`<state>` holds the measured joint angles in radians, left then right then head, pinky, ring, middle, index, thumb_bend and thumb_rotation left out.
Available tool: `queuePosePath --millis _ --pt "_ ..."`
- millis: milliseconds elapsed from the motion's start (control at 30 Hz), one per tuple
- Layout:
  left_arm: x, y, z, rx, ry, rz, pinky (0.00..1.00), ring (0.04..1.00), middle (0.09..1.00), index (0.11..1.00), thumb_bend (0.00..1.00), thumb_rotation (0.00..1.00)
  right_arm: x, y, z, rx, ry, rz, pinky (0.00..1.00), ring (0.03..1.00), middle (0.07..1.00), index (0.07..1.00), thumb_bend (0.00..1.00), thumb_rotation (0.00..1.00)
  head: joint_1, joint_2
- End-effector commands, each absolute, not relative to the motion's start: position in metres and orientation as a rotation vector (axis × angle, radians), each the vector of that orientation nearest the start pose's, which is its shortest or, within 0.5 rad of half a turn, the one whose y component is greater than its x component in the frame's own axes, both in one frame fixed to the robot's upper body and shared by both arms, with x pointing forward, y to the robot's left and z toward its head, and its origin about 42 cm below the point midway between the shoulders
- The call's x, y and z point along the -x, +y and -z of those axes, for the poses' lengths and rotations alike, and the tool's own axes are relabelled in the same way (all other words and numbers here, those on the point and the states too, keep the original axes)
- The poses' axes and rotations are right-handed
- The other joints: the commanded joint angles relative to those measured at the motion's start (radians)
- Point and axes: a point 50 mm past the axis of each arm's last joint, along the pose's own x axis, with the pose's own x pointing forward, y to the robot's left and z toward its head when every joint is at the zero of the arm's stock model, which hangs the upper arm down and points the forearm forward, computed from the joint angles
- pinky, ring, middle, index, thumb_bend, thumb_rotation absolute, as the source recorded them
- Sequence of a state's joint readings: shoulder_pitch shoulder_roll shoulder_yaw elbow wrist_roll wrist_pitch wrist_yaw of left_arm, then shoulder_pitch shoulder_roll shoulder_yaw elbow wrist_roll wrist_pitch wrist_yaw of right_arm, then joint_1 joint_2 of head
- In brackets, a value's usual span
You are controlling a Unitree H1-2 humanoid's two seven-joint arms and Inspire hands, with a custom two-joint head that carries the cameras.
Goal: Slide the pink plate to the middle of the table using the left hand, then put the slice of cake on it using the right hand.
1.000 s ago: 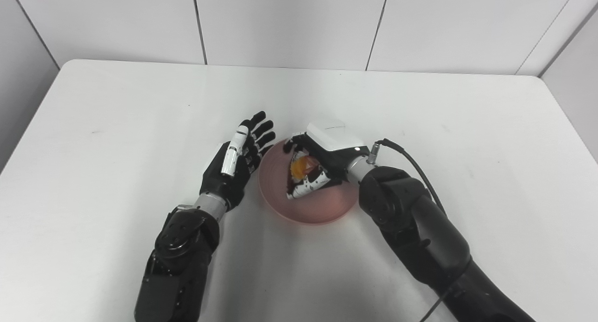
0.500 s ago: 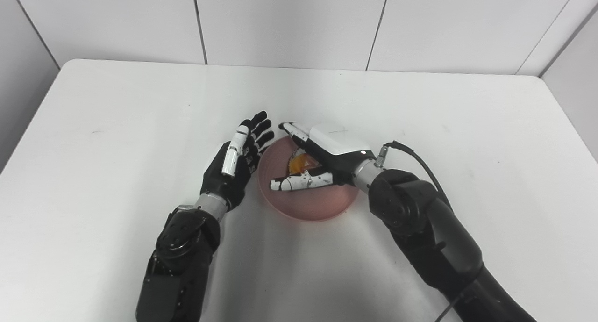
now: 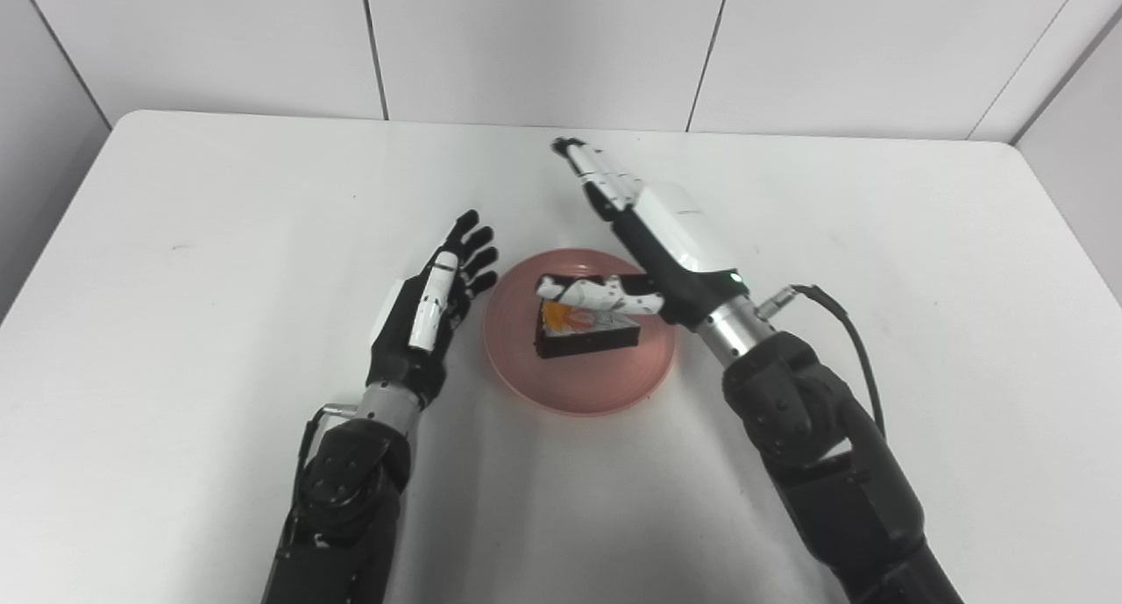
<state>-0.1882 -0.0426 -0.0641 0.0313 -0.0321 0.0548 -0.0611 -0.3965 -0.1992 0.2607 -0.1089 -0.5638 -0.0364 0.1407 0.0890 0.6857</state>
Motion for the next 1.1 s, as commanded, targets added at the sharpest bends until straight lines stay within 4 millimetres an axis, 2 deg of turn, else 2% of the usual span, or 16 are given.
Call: queuePosePath --millis 0,133,167,233,267,500,800,1067 --pt "-0.331 0.164 -0.136 -0.009 -0.127 0.158 0.97 0.989 0.998 0.998 0.39 1.0 -0.362 -0.162 -0.252 0.717 -0.614 -0.331 0.94 1.0 1.0 1.0 0.9 1.0 -0.001 -0.003" --pt "-0.317 0.173 -0.135 -0.06 -0.158 0.136 1.0 1.0 1.0 1.0 0.41 1.0 -0.346 -0.177 -0.234 0.582 -0.521 -0.294 1.0 1.0 1.0 1.0 0.84 1.0 -0.007 -0.005" --pt "-0.312 0.175 -0.134 -0.069 -0.164 0.131 1.0 1.0 1.0 1.0 0.42 1.0 -0.341 -0.182 -0.224 0.509 -0.493 -0.269 1.0 1.0 1.0 1.0 0.77 1.0 -0.012 -0.004" --pt "-0.302 0.179 -0.133 -0.079 -0.173 0.127 1.0 1.0 1.0 1.0 0.43 1.0 -0.332 -0.19 -0.207 0.399 -0.452 -0.23 0.99 1.0 1.0 1.0 0.71 1.0 -0.016 -0.005" --pt "-0.298 0.18 -0.132 -0.082 -0.176 0.126 1.0 1.0 1.0 1.0 0.44 1.0 -0.329 -0.193 -0.201 0.361 -0.437 -0.215 0.98 1.0 1.0 1.0 0.62 1.0 -0.016 -0.005" --pt "-0.279 0.187 -0.126 -0.09 -0.151 0.137 1.0 1.0 1.0 0.996 0.44 1.0 -0.315 -0.201 -0.165 0.181 -0.299 -0.192 1.0 1.0 1.0 1.0 0.38 1.0 -0.018 -0.015" --pt "-0.285 0.195 -0.123 -0.122 -0.144 0.164 0.97 0.996 1.0 0.985 0.44 1.0 -0.318 -0.205 -0.153 0.135 -0.242 -0.16 0.97 0.972 0.988 0.999 0.28 1.0 -0.015 -0.016" --pt "-0.293 0.199 -0.12 -0.119 -0.131 0.19 0.94 0.986 0.988 0.964 0.44 1.0 -0.322 -0.202 -0.147 0.191 -0.202 -0.175 0.93 0.946 0.957 0.968 0.35 1.0 -0.009 -0.018"
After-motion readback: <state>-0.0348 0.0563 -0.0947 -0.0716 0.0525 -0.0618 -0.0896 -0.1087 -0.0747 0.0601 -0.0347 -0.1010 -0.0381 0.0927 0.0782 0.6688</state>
